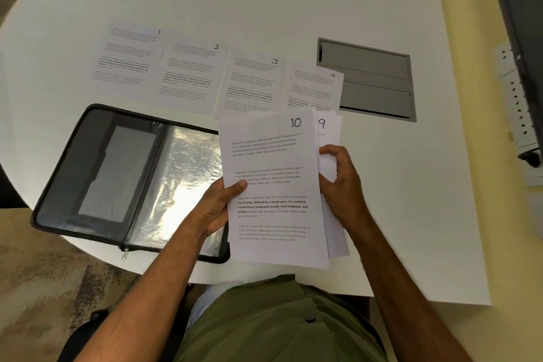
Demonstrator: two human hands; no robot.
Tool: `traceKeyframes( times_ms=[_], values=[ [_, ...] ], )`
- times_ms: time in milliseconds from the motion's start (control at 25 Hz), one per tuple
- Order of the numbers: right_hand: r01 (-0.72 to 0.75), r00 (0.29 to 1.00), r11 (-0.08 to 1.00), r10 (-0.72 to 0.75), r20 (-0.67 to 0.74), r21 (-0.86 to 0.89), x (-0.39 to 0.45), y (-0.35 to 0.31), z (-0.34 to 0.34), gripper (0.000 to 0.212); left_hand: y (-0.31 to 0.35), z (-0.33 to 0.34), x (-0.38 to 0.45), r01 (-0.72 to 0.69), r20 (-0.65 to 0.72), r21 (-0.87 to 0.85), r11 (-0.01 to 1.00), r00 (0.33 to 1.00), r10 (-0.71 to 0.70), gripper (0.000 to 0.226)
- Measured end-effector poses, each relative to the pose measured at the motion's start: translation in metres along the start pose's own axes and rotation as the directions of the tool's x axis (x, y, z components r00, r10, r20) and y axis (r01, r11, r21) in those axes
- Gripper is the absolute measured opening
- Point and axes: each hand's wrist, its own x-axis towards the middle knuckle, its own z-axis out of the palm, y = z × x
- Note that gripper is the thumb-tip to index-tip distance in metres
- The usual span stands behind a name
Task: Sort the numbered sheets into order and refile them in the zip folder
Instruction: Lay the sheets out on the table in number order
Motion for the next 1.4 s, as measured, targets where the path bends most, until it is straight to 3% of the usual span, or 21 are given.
traceKeyframes(
  times_ms=[80, 200, 360, 520, 720, 960, 1160, 1400],
  values=[
    [0.037, 0.999, 0.999, -0.038, -0.023, -0.030, -0.001, 0.001, 0.001, 0.045, -0.001, 0.002, 0.001, -0.007, -0.001, 0.015, 1.000, 1.000, 0.007, 0.042],
    [0.078, 0.996, 0.994, -0.081, -0.043, -0.072, 0.001, 0.005, -0.001, 0.018, 0.000, 0.003, 0.001, -0.024, -0.004, 0.051, 0.998, 1.000, 0.024, 0.044],
    [-0.175, 0.985, 0.968, 0.172, 0.033, 0.181, 0.001, 0.004, -0.003, 0.025, 0.003, 0.005, -0.001, -0.047, -0.005, 0.081, 0.996, 0.999, 0.047, 0.044],
    [-0.196, 0.981, 0.964, 0.195, 0.024, 0.182, 0.001, 0.007, -0.005, 0.010, 0.003, 0.003, -0.001, -0.048, -0.009, 0.073, 0.996, 0.999, 0.049, 0.043],
    [-0.203, 0.972, 0.951, 0.225, -0.073, 0.231, 0.001, 0.009, -0.003, 0.042, 0.002, 0.006, -0.005, -0.032, -0.018, 0.036, 0.999, 0.999, 0.032, 0.044],
    [-0.188, 0.968, 0.917, 0.234, -0.095, 0.352, 0.002, 0.012, -0.005, 0.030, 0.001, 0.014, -0.001, -0.054, -0.065, 0.060, 0.997, 0.996, 0.058, 0.043],
    [-0.136, 0.970, 0.920, 0.198, -0.137, 0.368, 0.005, 0.020, -0.010, 0.009, 0.000, 0.026, 0.006, -0.105, -0.099, 0.109, 0.988, 0.988, 0.116, 0.040],
    [-0.077, 0.988, 0.921, 0.122, -0.096, 0.382, 0.015, 0.027, -0.035, 0.015, -0.002, 0.037, 0.016, -0.069, -0.031, 0.054, 0.996, 0.997, 0.071, 0.046]
  ],
)
